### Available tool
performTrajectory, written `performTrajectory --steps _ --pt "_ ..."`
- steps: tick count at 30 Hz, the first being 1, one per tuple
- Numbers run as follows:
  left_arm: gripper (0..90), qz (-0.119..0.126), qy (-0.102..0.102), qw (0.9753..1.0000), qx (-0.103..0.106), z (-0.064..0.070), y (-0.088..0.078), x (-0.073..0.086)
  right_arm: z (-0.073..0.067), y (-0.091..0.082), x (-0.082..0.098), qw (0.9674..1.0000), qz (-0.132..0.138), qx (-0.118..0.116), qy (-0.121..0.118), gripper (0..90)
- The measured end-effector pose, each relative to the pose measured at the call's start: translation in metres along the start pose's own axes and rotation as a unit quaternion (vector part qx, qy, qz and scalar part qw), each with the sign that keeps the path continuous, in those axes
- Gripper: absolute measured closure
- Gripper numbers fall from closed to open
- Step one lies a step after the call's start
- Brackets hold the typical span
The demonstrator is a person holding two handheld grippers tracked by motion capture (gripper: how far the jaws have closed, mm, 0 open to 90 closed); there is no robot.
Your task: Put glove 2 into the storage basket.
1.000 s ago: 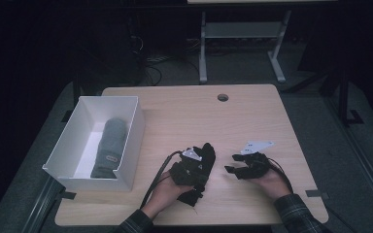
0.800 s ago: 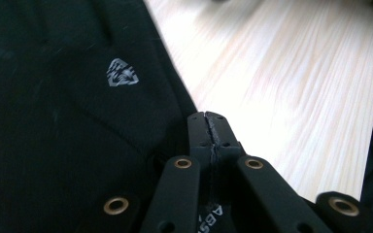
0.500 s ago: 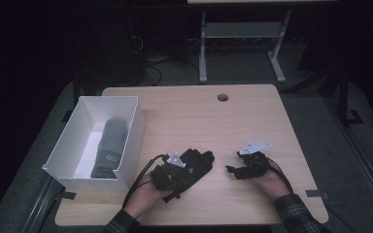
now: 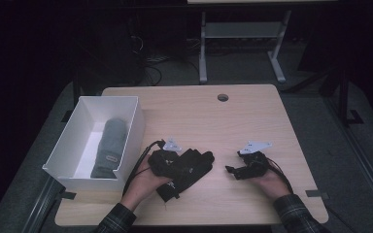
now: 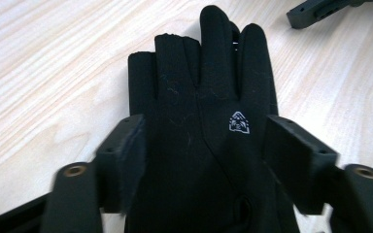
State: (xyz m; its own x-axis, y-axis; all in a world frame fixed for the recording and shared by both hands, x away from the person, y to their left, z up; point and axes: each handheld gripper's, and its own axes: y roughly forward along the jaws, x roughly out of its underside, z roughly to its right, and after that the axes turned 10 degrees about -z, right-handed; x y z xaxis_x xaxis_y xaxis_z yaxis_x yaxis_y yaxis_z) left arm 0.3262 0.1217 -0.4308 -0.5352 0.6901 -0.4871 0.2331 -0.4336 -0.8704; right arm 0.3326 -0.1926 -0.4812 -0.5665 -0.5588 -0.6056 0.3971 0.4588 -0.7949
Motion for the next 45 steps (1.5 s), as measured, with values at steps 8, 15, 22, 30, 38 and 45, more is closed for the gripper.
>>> performTrajectory --steps 8,15,22,30,38,45 --pt "23.9 -0.029 0.005 0.9994 -0.02 -0.003 0.02 0.004 -0.001 0.0 0.0 1.0 -0.001 -0.001 0.001 21.6" --pt "25.8 -0.037 0.014 0.9991 -0.015 -0.003 0.024 0.006 -0.001 0.0 0.0 1.0 -0.001 -0.001 -0.002 21.7" --pt "40.9 -0.038 0.025 0.999 0.003 0.0 0.023 0.007 -0.002 0.0 0.0 1.0 -0.002 -0.002 0.0 21.6" --pt "63.4 -0.05 0.014 0.9979 0.038 0.001 0.017 0.003 -0.002 0.0 0.0 1.0 -0.001 -0.002 -0.002 21.7" --pt "63.4 -0.02 -0.022 0.9989 0.037 -0.001 -0.012 -0.008 -0.002 0.0 0.0 1.0 -0.001 -0.003 -0.004 21.4" --pt "63.3 -0.001 -0.031 0.9994 0.012 -0.01 -0.052 -0.028 -0.003 0.001 0.0 1.0 -0.001 -0.005 -0.006 20.1"
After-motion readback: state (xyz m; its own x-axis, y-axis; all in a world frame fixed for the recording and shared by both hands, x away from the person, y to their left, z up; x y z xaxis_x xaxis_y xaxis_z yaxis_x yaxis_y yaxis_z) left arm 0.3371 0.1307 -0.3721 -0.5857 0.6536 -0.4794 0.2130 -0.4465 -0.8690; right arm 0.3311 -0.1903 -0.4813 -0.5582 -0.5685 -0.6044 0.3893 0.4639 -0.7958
